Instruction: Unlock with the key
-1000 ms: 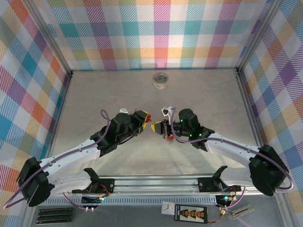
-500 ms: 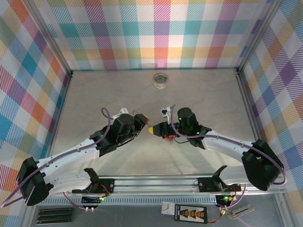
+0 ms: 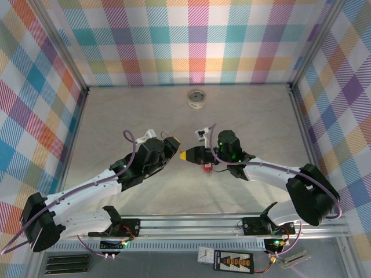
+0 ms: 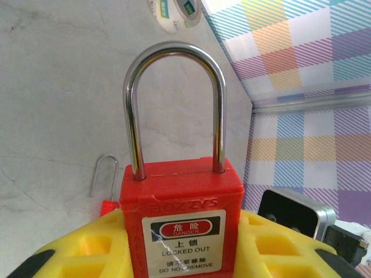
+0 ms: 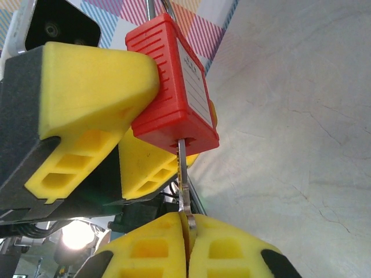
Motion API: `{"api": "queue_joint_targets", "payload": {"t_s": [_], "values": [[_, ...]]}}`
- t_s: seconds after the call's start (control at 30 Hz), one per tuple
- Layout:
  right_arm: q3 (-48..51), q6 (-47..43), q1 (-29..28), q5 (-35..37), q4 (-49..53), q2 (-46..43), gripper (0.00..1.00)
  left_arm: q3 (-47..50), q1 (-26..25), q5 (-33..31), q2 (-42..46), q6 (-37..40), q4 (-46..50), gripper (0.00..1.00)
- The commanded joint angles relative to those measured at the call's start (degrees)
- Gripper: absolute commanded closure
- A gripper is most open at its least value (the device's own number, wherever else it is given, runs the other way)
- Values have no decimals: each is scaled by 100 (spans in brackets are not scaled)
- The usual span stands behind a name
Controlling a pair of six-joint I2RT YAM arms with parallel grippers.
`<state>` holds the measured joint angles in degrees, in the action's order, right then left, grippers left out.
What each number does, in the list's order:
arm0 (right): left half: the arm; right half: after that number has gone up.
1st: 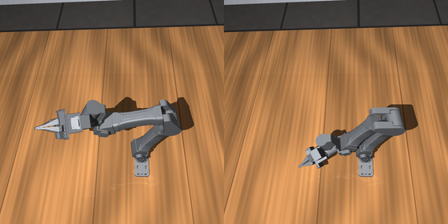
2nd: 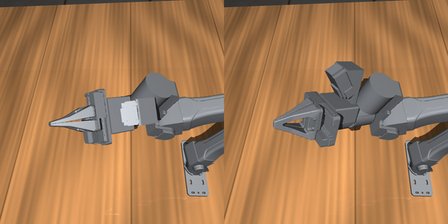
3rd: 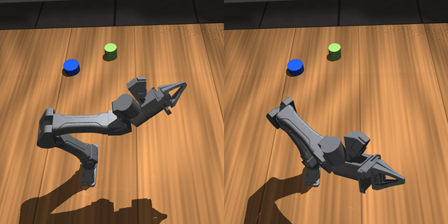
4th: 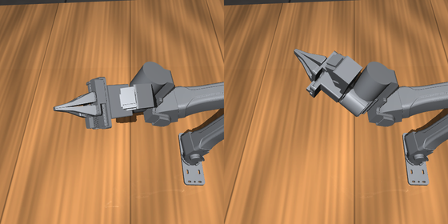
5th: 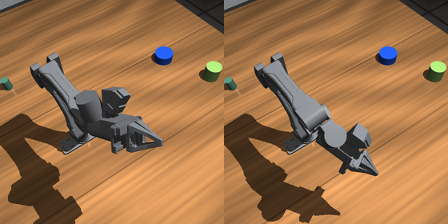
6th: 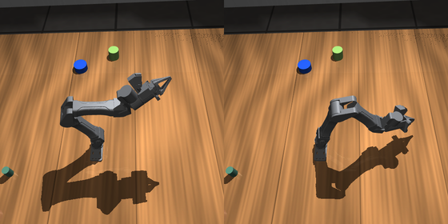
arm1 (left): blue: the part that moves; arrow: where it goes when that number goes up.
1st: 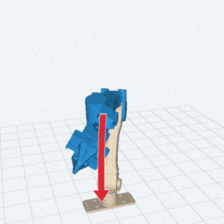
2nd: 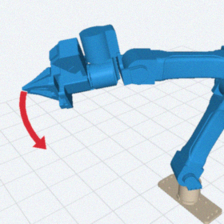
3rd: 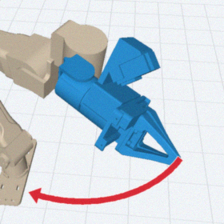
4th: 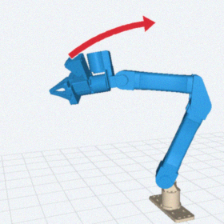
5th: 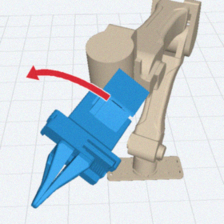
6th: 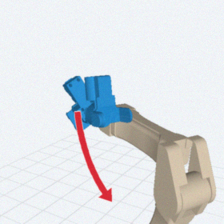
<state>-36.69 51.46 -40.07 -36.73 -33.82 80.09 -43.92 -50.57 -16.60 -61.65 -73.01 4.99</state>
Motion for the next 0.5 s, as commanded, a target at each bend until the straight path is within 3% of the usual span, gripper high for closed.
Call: {"api": "queue_joint_targets", "payload": {"t_s": [0.0, 0.17, 0.47], "values": [[-208, -251, 158, 597, -21, -155, 100, 50, -217, 808, 74, -77, -252, 100], [-505, -1578, 29, 1186, 1531, -650, 100, -211, -217, 1041, -45, -26, 44, 100], [-993, -2967, -269, 1968, 2753, -880, 100, -378, -217, 1579, -608, -58, -54, 100]]}}
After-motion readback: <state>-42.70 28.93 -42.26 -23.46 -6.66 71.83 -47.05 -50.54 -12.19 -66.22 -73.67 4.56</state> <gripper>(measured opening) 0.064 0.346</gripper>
